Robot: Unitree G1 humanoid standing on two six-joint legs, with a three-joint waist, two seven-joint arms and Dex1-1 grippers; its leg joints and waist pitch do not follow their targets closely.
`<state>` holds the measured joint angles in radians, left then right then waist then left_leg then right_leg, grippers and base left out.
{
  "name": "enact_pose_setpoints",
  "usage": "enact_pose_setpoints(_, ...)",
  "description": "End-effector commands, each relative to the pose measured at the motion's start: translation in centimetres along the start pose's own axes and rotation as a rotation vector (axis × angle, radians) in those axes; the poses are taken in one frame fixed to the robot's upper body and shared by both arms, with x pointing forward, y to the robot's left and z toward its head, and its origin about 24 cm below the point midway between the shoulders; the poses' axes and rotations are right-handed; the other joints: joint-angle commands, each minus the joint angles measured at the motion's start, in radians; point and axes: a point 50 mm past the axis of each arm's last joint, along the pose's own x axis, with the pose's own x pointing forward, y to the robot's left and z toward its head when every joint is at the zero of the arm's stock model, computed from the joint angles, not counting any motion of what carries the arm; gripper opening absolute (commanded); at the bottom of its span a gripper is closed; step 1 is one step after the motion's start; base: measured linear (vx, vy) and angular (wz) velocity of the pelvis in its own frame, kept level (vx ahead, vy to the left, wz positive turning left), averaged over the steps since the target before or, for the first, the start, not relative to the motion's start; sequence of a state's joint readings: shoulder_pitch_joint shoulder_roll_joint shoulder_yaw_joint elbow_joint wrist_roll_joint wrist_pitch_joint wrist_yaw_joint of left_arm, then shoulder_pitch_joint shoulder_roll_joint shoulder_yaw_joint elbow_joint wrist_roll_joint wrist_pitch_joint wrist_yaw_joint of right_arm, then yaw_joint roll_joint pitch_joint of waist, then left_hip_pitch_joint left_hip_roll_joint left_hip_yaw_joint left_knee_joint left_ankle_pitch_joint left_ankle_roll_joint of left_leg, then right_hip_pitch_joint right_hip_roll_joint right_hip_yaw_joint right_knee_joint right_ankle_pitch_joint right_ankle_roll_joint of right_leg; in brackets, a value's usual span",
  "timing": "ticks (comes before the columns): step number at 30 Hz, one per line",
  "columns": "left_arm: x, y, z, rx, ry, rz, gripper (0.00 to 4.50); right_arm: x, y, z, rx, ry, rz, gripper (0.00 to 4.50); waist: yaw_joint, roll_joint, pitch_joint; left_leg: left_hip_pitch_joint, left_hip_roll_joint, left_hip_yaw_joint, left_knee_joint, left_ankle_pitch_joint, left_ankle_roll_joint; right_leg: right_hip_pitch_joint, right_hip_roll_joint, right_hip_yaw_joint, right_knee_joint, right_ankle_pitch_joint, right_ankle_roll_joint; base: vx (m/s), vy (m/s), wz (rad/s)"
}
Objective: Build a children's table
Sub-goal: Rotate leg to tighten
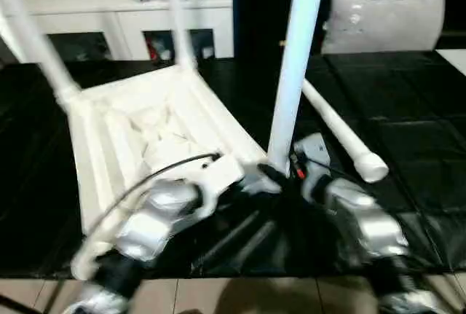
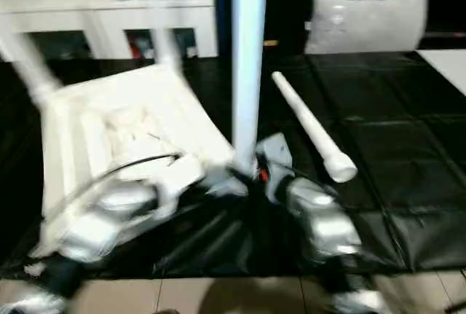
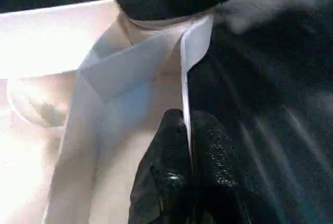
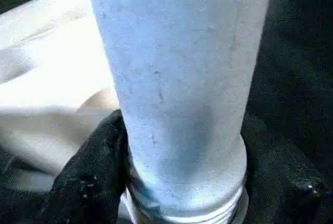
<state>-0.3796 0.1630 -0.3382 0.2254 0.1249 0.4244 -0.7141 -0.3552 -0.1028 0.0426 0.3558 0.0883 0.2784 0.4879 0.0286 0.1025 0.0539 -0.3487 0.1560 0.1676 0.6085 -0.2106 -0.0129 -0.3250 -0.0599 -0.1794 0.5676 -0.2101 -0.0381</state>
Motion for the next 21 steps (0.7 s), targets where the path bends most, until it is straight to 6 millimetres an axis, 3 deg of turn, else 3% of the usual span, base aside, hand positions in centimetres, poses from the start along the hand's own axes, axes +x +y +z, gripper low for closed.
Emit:
enact_pose_setpoints(1,1.5,-0.9,3.1,0.039,-0.097,0.028,0.00,0.9,2.1,-2.2,0.068,0.107,0.039,2.69,0.011,-0.002,-0.035,-0.026,0.160,-0.092,-0.197,-0.792,-0.085,0.051,-0.093,0.114,0.068,-0.345,-0.014,-0.062,0.004,0.10)
enact_pose_setpoints(2,1.5,-0.9,3.2,0.041,-0.098,0.030,0.00,1.0,2.1,-2.1,0.067,0.106,0.038,2.69,0.018,-0.037,-0.035,0.027,0.100,-0.061,-0.150,-0.740,-0.113,-0.020,-0.112,0.153,-0.010,-0.455,-0.038,-0.062,0.004,0.10)
enact_pose_setpoints(3,1.7,-1.0,3.5,0.048,-0.099,0.032,0.00,1.0,2.1,-2.0,0.067,0.096,0.032,2.69,0.023,-0.058,-0.035,0.062,0.051,-0.053,-0.084,-0.603,-0.091,-0.065,-0.149,0.160,-0.084,-0.648,-0.033,0.022,-0.036,0.21)
enact_pose_setpoints(4,1.9,-1.2,3.6,0.055,-0.098,0.034,0.00,1.0,1.9,-1.9,0.088,0.080,0.016,2.69,0.032,-0.064,-0.026,0.081,0.003,-0.036,0.042,-0.283,-0.005,-0.090,-0.192,0.173,-0.162,-0.936,0.004,0.000,0.000,0.00)
enact_pose_setpoints(5,2.0,-1.3,3.7,0.061,-0.093,0.034,0.00,0.9,1.7,-1.8,0.108,0.067,-0.001,3.04,0.043,-0.061,-0.027,-0.003,0.016,-0.057,0.007,-0.119,0.037,-0.004,-0.198,0.159,-0.130,-0.888,0.028,0.000,0.000,0.00)
enact_pose_setpoints(6,2.0,-1.3,3.6,0.069,-0.087,0.034,0.00,0.8,1.6,-1.7,0.122,0.055,-0.009,3.25,0.054,-0.049,-0.039,-0.024,0.030,-0.063,-0.030,-0.084,0.040,0.013,-0.174,0.140,-0.114,-0.776,0.028,0.087,0.028,-0.27)
enact_pose_setpoints(7,1.9,-1.2,3.4,0.076,-0.078,0.034,0.00,0.7,1.4,-1.5,0.134,0.039,-0.010,3.39,0.048,-0.026,-0.051,-0.018,0.080,-0.083,-0.075,-0.150,0.041,-0.003,-0.123,0.127,-0.084,-0.525,-0.005,0.081,0.026,-0.04)
enact_pose_setpoints(8,1.8,-1.1,3.2,0.077,-0.068,0.042,0.00,0.6,1.4,-1.4,0.141,0.028,-0.015,3.42,0.033,-0.014,-0.054,-0.002,0.111,-0.097,-0.088,-0.262,0.037,-0.012,-0.116,0.135,-0.060,-0.350,-0.061,0.081,0.026,-0.04)
enact_pose_setpoints(9,1.6,-0.9,2.9,0.084,-0.054,0.048,0.00,0.5,1.4,-1.3,0.137,0.018,-0.012,3.42,0.029,-0.010,-0.060,-0.001,0.114,-0.096,-0.089,-0.276,0.029,-0.006,-0.124,0.139,-0.051,-0.268,-0.093,0.000,0.000,0.00)
enact_pose_setpoints(10,1.4,-0.6,2.7,0.091,-0.041,0.057,0.00,0.4,1.3,-1.2,0.131,0.012,-0.012,3.49,0.023,-0.014,-0.056,-0.015,0.106,-0.093,-0.095,-0.308,0.024,0.001,-0.130,0.140,-0.043,-0.207,-0.134,0.000,0.000,0.00)
enact_pose_setpoints(11,1.4,-0.6,2.7,0.091,-0.041,0.057,0.00,0.4,1.3,-1.2,0.131,0.012,-0.012,3.49,0.022,-0.020,-0.052,-0.006,0.092,-0.079,-0.090,-0.365,0.020,-0.005,-0.138,0.142,-0.061,-0.308,-0.136,0.000,0.000,0.00)
enact_pose_setpoints(12,1.3,-0.3,2.5,0.095,-0.033,0.062,0.00,0.3,1.3,-1.1,0.127,0.009,-0.012,3.49,0.022,-0.021,-0.051,-0.005,0.083,-0.075,-0.082,-0.361,0.019,-0.005,-0.145,0.146,-0.068,-0.351,-0.137,0.000,0.000,0.00)
enact_pose_setpoints(13,1.1,0.0,2.2,0.099,-0.025,0.064,0.00,0.1,1.3,-1.0,0.116,-0.001,-0.005,3.78,0.026,-0.019,-0.048,-0.011,0.076,-0.073,-0.079,-0.334,0.029,-0.003,-0.151,0.148,-0.079,-0.427,-0.120,0.000,0.000,0.00)
enact_pose_setpoints(14,0.8,0.4,1.9,0.105,-0.015,0.066,0.00,-0.2,1.1,-0.9,0.090,-0.011,0.003,3.78,0.028,-0.020,-0.048,-0.010,0.077,-0.073,-0.080,-0.321,0.036,-0.008,-0.146,0.145,-0.087,-0.481,-0.090,0.000,0.000,0.00)
enact_pose_setpoints(16,0.5,0.9,1.6,0.114,-0.001,0.069,0.00,-0.7,0.8,-0.9,0.048,-0.019,0.009,3.90,0.028,-0.023,-0.048,-0.011,0.079,-0.073,-0.083,-0.313,0.042,-0.012,-0.138,0.143,-0.091,-0.493,-0.065,0.000,0.000,0.00)
enact_pose_setpoints(19,-0.2,1.4,0.8,0.146,0.021,0.047,0.00,-2.0,0.3,-0.5,0.064,-0.041,0.064,4.19,0.032,-0.024,-0.049,-0.010,0.081,-0.071,-0.086,-0.300,0.051,-0.012,-0.137,0.141,-0.094,-0.481,-0.055,0.000,0.000,0.00)
enact_pose_setpoints(21,-0.5,1.6,0.4,0.158,0.031,0.031,0.00,-2.6,0.1,-0.4,0.044,-0.039,0.096,4.34,0.032,-0.024,-0.049,-0.016,0.082,-0.074,-0.088,-0.293,0.059,-0.008,-0.138,0.141,-0.091,-0.465,-0.054,0.000,0.000,0.00)
